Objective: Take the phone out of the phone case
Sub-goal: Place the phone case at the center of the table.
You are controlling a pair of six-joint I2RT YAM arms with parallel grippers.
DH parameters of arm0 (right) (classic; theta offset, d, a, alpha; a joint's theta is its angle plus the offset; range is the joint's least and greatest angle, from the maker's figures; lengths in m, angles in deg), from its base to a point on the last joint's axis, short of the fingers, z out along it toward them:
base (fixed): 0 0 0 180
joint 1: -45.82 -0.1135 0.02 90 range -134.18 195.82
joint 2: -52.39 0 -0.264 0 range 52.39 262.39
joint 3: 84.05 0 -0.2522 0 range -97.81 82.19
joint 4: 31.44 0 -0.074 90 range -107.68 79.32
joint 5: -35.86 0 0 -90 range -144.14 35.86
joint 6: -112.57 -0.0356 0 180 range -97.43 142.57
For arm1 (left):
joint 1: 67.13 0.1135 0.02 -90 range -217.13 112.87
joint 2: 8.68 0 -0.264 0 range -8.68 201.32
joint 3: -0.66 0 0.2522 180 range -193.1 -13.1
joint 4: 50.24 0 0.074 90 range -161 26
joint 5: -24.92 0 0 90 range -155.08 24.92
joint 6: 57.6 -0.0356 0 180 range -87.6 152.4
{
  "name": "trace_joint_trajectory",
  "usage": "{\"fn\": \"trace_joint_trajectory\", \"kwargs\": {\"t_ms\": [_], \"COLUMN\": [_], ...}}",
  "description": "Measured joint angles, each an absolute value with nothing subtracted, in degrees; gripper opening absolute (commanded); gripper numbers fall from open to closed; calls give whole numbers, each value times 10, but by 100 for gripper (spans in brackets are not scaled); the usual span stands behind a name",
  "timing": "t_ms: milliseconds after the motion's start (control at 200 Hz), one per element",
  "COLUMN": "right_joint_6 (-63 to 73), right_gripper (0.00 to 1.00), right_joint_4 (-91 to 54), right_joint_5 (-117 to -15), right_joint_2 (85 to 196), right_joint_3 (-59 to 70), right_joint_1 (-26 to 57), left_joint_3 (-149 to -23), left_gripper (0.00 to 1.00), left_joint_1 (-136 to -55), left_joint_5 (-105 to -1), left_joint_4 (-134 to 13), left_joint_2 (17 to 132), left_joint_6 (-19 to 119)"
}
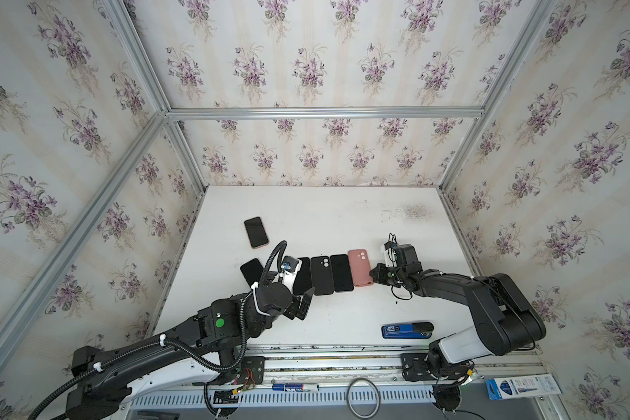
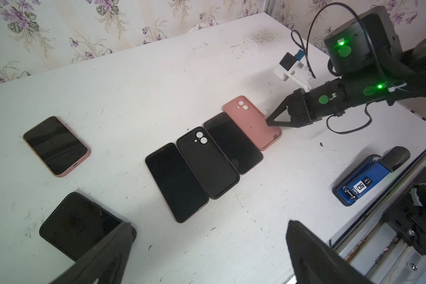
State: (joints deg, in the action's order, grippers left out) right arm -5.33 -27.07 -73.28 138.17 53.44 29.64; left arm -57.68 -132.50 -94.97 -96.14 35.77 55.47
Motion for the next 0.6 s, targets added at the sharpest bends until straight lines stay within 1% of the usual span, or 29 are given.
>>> {"fn": "trace_joint_trajectory", "kwargs": {"t_ms": [180, 240, 270, 330, 460, 470, 490, 495, 525, 535, 545, 560, 600], "right_joint_6": [-57, -59, -59, -60, -61, -61, -62, -62, -62, -63, -64, -65, -66], "right_gripper": [0, 4, 8, 21, 54, 59, 77, 80, 86, 92, 96, 99, 100], "right_joint_4": [-266, -266, -264, -259, -244, -242, -237, -236, -228, -225, -222, -217, -201], "right_joint_5": [-732, -733, -732, -733, -745, -745, -745, -745, -745, -744, -744, -744, -734], "right_joint_2": [1362, 1360, 1358, 1355, 1335, 1333, 1327, 1327, 1317, 1313, 1310, 1303, 1284], "right_joint_3": [550, 553, 553, 554, 553, 553, 553, 553, 553, 553, 553, 553, 553], "right_joint_1": [290, 290, 290, 290, 288, 287, 287, 287, 286, 286, 285, 283, 280], "left_joint_3": [-572, -568, -566, -563, -555, -554, -552, -551, -549, -548, -547, -546, -543], "left_gripper": [100, 100, 100, 100, 100, 100, 100, 100, 100, 100, 100, 100, 100], "left_joint_1": [-1283, -1267, -1258, -1239, -1185, -1180, -1172, -1168, -1154, -1149, -1143, -1133, -1110], "left_joint_5": [-941, -936, -935, -930, -921, -920, -918, -917, -914, -913, -911, -908, -900], "left_joint_4": [-971, -977, -978, -979, -985, -986, -987, -987, -989, -989, -990, -990, -990], "left_joint_2": [358, 358, 359, 360, 368, 369, 370, 371, 373, 374, 375, 378, 385], "left_joint_6": [576, 584, 587, 596, 615, 617, 619, 620, 625, 626, 627, 629, 632]}}
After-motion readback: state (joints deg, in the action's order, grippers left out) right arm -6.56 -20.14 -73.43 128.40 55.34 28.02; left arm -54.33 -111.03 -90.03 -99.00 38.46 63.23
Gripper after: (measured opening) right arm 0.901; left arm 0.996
